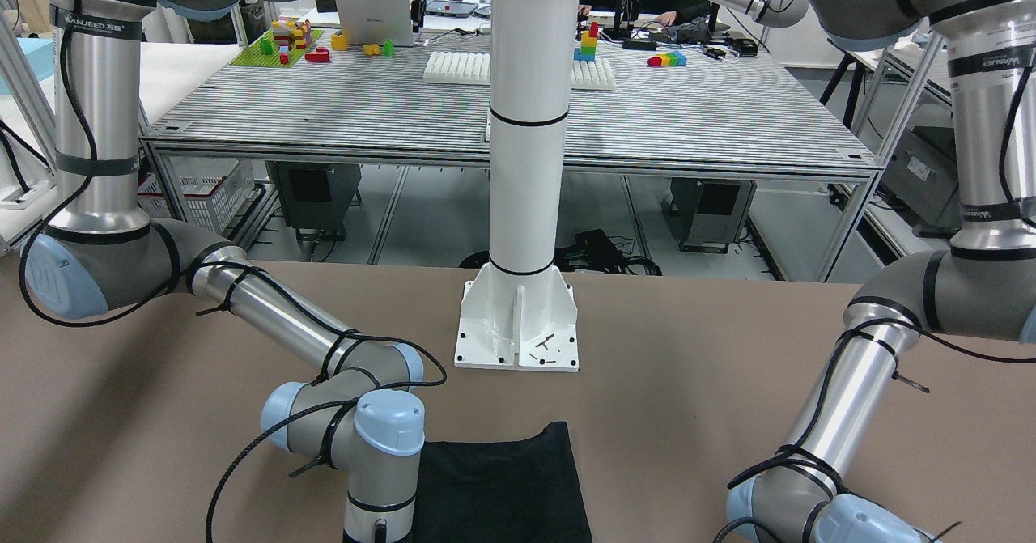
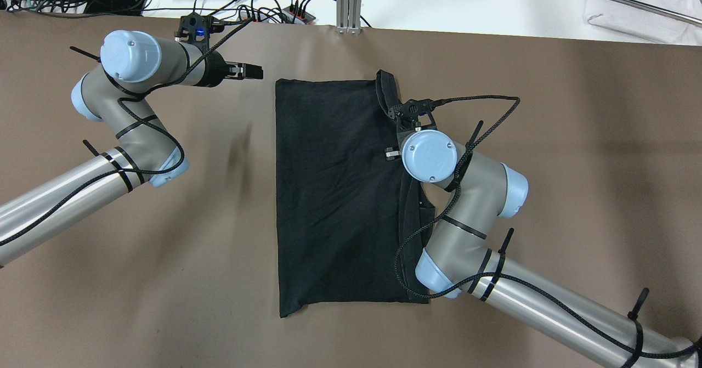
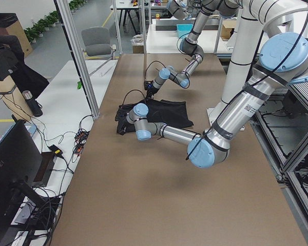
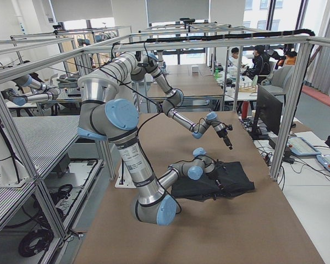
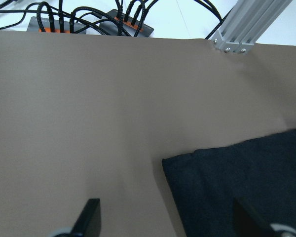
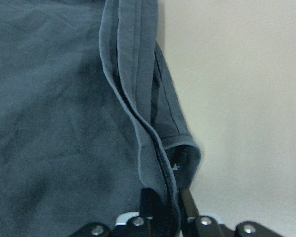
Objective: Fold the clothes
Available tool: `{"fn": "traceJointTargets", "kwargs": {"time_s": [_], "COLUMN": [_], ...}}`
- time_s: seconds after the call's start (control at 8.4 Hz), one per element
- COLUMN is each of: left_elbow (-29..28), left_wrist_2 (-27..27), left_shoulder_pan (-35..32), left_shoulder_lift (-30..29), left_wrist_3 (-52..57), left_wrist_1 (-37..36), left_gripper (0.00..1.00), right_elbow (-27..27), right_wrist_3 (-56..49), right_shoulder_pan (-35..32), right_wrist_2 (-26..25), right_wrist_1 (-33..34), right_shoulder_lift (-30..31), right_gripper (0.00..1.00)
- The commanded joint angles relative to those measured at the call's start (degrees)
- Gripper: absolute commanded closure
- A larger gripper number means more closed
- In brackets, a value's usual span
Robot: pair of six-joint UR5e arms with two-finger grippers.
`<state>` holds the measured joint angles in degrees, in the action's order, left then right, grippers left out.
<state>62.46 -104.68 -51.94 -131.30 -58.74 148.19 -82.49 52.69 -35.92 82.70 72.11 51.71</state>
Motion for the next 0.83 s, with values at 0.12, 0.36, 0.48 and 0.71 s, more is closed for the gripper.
{"fn": "traceJointTargets", "kwargs": {"time_s": [0.12,0.36,0.48,0.71], "left_elbow": [0.2,0.29,0.29,0.29], "left_wrist_2": [0.0,0.09,0.09,0.09], "left_shoulder_pan": [0.09,0.7,0.79,0.79], "left_shoulder_lift": [-0.01,-0.09,-0.18,-0.18], "left_wrist_3": [-0.06,-0.06,-0.24,-0.24], "left_wrist_1": [0.08,0.16,0.16,0.08], "left_gripper": [0.06,0.06,0.06,0.06], "right_elbow": [-1.0,-1.09,-1.0,-1.09], "right_wrist_3": [-0.39,-0.22,0.22,0.66], "right_shoulder_pan": [-0.47,-0.55,-0.55,-0.47], "right_wrist_2": [0.62,0.71,0.62,0.62], "right_wrist_1": [-0.13,-0.22,-0.22,-0.22], "right_shoulder_lift": [1.9,2.34,2.34,2.17], "right_gripper": [0.61,0.59,0.55,0.29]}}
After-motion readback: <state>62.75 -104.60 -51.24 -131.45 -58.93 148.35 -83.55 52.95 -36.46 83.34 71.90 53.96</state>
